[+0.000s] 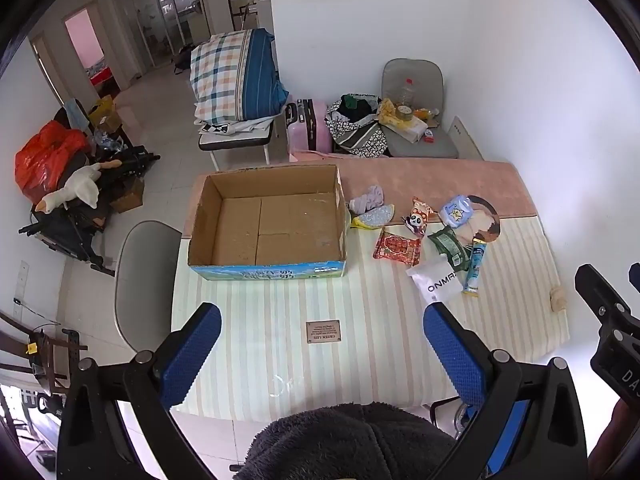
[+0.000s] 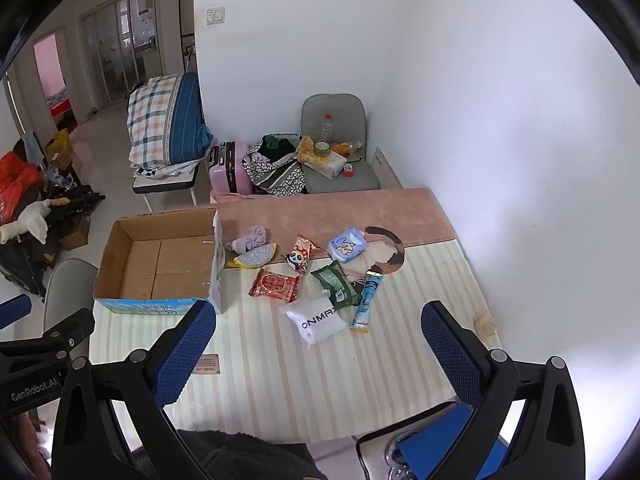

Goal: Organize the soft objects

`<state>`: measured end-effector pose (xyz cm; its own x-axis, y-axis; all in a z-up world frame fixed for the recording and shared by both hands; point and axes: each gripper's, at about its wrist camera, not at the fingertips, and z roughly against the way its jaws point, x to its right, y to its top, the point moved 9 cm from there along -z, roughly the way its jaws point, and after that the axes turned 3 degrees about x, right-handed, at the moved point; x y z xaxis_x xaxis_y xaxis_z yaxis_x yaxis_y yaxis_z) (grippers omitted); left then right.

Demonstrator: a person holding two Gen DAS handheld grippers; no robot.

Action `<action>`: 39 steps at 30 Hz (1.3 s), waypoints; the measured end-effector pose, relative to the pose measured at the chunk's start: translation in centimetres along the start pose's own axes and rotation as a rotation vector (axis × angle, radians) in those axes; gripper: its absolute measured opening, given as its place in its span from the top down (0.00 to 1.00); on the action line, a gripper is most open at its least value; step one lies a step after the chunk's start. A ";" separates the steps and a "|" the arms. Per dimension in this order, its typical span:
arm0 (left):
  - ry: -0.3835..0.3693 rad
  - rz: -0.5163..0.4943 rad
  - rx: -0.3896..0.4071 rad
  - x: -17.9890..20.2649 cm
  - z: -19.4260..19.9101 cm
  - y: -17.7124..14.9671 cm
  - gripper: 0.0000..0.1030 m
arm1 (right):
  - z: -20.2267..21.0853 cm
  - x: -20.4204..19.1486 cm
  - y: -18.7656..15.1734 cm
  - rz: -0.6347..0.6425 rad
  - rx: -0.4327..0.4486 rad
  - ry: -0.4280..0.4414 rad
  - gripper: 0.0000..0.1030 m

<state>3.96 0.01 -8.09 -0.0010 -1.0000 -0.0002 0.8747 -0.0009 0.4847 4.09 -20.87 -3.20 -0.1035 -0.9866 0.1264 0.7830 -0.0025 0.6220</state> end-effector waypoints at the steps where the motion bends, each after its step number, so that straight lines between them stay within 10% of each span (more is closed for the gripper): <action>1: 0.001 -0.001 0.003 0.0 0.0 0.0 0.00 | 0.0 0.0 0.0 0.005 0.001 -0.007 0.00; 39: -0.001 0.035 0.027 -0.5 0.1 0.3 0.00 | 1.0 -0.1 1.0 0.028 0.041 0.000 0.00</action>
<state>4.20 0.50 -7.83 0.0289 -0.9994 0.0183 0.8607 0.0342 0.5080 4.21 -20.56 -1.82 -0.0820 -0.9862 0.1441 0.7599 0.0317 0.6493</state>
